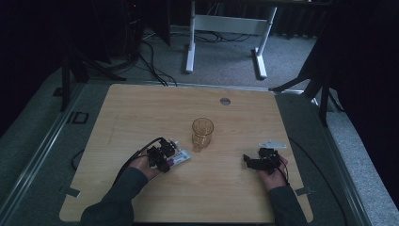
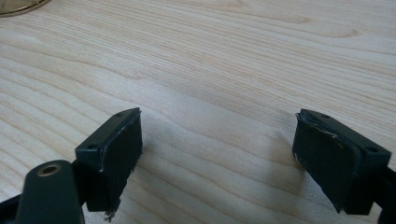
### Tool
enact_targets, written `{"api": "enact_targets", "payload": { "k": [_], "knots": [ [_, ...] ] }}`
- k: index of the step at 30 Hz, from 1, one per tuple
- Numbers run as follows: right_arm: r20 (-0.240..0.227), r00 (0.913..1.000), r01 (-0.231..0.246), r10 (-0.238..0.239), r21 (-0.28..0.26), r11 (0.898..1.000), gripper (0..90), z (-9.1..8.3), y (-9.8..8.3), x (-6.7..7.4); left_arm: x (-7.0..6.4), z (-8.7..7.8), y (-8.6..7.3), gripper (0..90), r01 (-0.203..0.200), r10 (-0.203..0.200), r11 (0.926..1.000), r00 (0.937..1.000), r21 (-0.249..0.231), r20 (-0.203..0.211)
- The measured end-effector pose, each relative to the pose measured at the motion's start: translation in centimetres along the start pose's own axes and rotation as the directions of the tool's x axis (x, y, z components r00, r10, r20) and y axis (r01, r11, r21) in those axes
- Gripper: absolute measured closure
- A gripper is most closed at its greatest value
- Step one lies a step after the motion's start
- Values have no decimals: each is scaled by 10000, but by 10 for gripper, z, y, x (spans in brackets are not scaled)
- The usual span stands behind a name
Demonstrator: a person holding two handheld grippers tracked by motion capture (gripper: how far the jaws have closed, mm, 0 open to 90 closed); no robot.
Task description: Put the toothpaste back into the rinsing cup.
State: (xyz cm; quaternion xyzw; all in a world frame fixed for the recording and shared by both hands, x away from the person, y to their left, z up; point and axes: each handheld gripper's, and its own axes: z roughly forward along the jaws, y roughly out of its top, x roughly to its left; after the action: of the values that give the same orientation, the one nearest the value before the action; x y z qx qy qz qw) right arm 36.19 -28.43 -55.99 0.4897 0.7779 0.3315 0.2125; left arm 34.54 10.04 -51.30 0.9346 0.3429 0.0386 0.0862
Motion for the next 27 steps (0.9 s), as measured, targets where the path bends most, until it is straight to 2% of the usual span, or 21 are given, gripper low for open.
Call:
{"api": "enact_targets", "payload": {
  "k": [14,27],
  "knots": [
    [0,10000,-3,3,0,10000,157,0,0,0,8,-8,-4,720,403,-407,9991,9988,-142,-280],
    [-2,10000,-12,12,2,10000,157,0,0,0,19,-19,-10,720,1108,-1137,9919,9925,-629,-448]
  ]
}}
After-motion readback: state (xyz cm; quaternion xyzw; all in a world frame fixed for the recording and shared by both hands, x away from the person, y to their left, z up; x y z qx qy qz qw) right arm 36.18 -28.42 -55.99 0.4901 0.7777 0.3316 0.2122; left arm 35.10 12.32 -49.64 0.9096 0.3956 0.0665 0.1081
